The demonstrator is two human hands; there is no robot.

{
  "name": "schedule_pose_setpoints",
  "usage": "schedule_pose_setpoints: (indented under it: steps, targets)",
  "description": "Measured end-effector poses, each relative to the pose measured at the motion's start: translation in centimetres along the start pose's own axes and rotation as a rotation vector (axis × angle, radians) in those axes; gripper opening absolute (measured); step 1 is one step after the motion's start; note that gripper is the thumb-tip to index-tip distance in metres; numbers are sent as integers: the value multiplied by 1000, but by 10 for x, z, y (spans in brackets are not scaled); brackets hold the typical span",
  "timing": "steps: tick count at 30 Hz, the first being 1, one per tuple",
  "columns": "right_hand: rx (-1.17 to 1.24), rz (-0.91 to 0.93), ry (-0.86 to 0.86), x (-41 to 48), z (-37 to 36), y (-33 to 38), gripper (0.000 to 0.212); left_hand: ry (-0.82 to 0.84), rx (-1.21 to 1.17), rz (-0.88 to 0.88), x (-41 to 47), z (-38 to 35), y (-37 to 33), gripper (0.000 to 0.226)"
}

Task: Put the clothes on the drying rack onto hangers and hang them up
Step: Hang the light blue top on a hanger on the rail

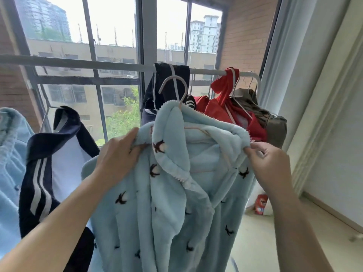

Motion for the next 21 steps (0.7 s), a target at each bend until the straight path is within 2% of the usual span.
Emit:
schedule_pose_setpoints:
  steps: [4, 8, 11, 13, 15, 18, 19, 21]
  targets:
    - [275, 3, 66, -6, -12, 21, 8, 28, 50, -93, -9, -13, 10, 25]
    - [455, 36, 14, -2, -9, 48, 7, 73, 110, -275, -21, -16, 9, 26]
    - [582, -8, 68, -2, -11, 63, 11, 166, 47, -295, -29, -16, 15, 19]
    - [589, 69, 174, -7, -20, 80, 11, 241, 68, -370, -34, -24, 14, 17]
    - [624, 96, 200, -9, -27, 86, 10, 276, 30, -370, -38, -29, 16, 18]
    - [503, -33, 137, 3, -37, 62, 13, 213, -87, -362, -43, -26, 23, 14]
    - [441, -120, 209, 6, -42, 50, 16, 202, -110, -355, -44, -25, 24, 12]
    - [307, -266, 494, -2, -53, 33, 32, 175, -156, -301, -46, -22, 23, 15]
Point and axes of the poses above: each hand's wrist, its own x-axis towards the middle knuckle, its own z-axis out of the back of the hand, y = z × x, the point moved 3 cm from there along x, towards the middle knuckle
